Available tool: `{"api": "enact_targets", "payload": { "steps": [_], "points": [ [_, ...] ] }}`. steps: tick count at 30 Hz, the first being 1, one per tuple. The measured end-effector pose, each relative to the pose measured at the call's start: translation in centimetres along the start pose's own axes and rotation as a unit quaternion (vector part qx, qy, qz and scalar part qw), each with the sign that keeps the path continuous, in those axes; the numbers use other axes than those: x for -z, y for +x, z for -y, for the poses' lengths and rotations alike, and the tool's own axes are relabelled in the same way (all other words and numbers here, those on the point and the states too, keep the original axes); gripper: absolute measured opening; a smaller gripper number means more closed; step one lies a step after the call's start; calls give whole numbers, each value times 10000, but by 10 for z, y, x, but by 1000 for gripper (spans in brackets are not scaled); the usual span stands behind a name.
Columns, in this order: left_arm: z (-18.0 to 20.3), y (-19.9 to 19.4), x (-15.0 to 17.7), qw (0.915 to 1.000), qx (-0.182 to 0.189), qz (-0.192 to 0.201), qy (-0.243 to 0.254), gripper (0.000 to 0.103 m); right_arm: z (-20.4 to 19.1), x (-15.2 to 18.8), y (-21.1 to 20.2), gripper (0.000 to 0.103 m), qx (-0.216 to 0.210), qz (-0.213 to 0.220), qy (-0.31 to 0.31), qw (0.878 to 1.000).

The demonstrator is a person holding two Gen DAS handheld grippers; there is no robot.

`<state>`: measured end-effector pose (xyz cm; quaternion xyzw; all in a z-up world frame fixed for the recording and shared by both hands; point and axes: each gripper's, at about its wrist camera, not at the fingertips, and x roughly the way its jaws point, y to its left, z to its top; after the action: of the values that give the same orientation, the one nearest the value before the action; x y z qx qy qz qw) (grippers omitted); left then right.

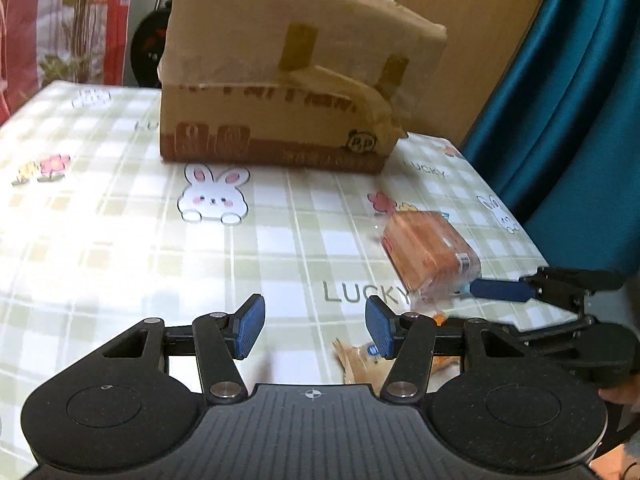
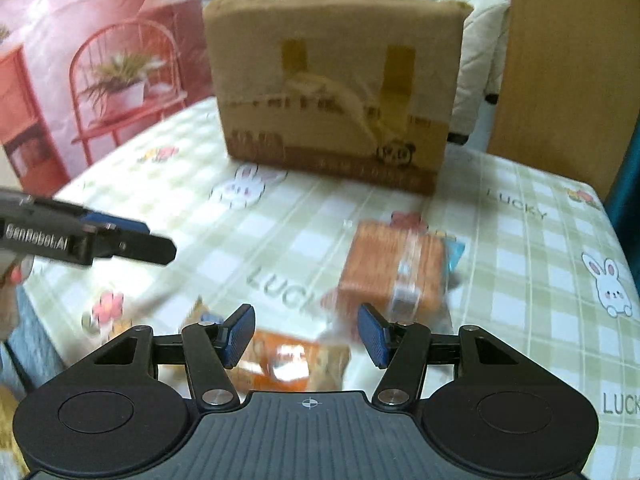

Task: Organize snacks
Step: 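Move both tools back down to the remaining snacks, then grasp the orange-wrapped biscuit with the right tool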

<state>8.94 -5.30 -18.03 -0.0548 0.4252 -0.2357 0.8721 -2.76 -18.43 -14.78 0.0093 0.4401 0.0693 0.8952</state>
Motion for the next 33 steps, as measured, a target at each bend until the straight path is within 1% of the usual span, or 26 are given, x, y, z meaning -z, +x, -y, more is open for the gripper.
{"api": "enact_targets", "payload": {
  "steps": [4, 8, 10, 14, 19, 24, 27, 30, 33],
  "points": [
    [0, 4, 5, 9997, 123, -154, -126, 58, 0, 11, 2, 54, -185, -250, -162, 9994],
    [0, 11, 11, 9989, 218, -344, -227, 58, -1, 18, 10, 54, -252, -458, -208, 9984],
    [1, 14, 13, 9985, 260, -410, -254, 58, -2, 20, 13, 56, -282, -461, -181, 9984],
    [-2, 21, 16, 9968, 381, -575, -398, 58, -5, 15, 20, 56, -366, -480, -235, 9979],
    [-8, 29, 21, 9944, 420, -769, -590, 58, -17, 11, 31, 56, -387, -504, -371, 9973],
    [-17, 31, 25, 9929, 409, -775, -805, 58, -24, 10, 41, 54, -503, -558, -273, 9968],
    [-21, 32, 24, 9926, 352, -716, -917, 58, -28, 8, 45, 54, -585, -499, -180, 9969],
    [-26, 30, 23, 9920, 339, -699, -992, 57, -29, 4, 48, 52, -607, -472, -238, 9968],
    [-29, 29, 23, 9915, 359, -693, -1042, 56, -27, 3, 49, 45, -650, -469, -301, 9963]
  ]
}}
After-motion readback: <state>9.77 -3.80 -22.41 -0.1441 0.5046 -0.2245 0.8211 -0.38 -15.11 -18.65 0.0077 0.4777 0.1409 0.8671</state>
